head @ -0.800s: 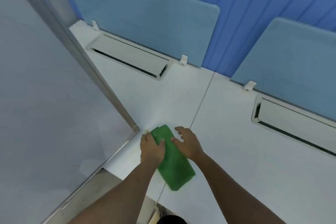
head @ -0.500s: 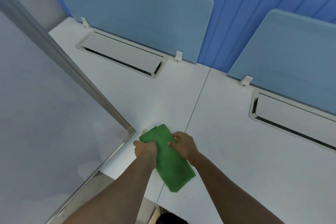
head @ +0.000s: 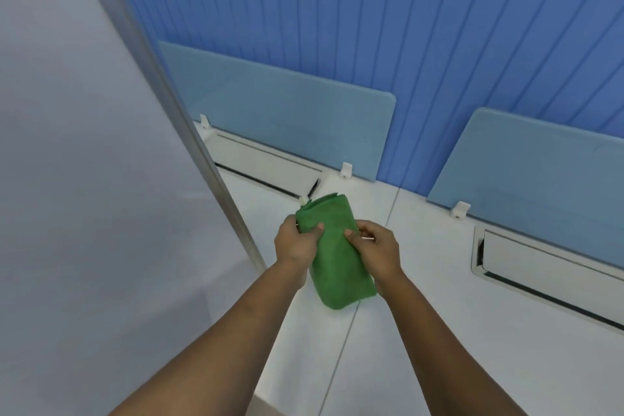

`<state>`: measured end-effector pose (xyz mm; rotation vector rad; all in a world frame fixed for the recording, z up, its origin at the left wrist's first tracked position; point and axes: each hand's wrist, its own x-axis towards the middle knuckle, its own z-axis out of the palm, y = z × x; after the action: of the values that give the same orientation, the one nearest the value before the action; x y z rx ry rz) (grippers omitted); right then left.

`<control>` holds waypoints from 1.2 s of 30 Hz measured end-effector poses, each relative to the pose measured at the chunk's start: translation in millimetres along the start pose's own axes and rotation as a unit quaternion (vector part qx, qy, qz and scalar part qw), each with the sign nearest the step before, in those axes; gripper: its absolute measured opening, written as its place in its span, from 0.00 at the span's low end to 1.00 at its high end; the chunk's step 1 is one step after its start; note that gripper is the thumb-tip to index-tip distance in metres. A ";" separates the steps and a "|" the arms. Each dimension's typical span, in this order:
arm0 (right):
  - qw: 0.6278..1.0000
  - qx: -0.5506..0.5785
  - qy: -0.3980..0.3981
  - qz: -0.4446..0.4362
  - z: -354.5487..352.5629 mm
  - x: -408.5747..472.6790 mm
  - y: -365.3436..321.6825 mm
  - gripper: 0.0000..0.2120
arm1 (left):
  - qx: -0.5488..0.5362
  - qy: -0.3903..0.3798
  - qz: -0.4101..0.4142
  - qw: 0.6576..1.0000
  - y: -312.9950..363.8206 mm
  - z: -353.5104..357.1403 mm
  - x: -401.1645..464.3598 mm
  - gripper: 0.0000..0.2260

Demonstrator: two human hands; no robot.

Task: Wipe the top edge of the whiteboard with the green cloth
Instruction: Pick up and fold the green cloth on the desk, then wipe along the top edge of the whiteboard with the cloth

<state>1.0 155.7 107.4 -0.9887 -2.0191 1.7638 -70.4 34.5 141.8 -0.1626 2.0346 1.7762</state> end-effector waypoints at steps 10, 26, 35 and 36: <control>0.965 0.122 -0.028 -0.228 16.7 -32.2 -170.1 0.10 | -0.002 0.004 0.298 0.954 163.3 -51.3 -50.6 0.06; 0.870 -0.009 0.157 -0.467 33.8 -112.2 -286.3 0.08 | 0.076 0.127 0.462 0.875 276.1 -135.7 -141.4 0.20; 0.906 -0.018 0.093 -0.413 28.1 -151.1 -316.0 0.07 | 0.078 0.085 0.424 0.898 280.0 -149.1 -160.9 0.29; 0.922 0.044 0.069 -0.379 26.8 -153.2 -321.0 0.07 | 0.058 0.047 0.407 0.910 278.6 -149.9 -164.7 0.30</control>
<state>-2.7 29.5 441.0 -0.2151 -1.8458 1.2915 -59.8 -94.0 474.3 0.7635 2.4754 2.0951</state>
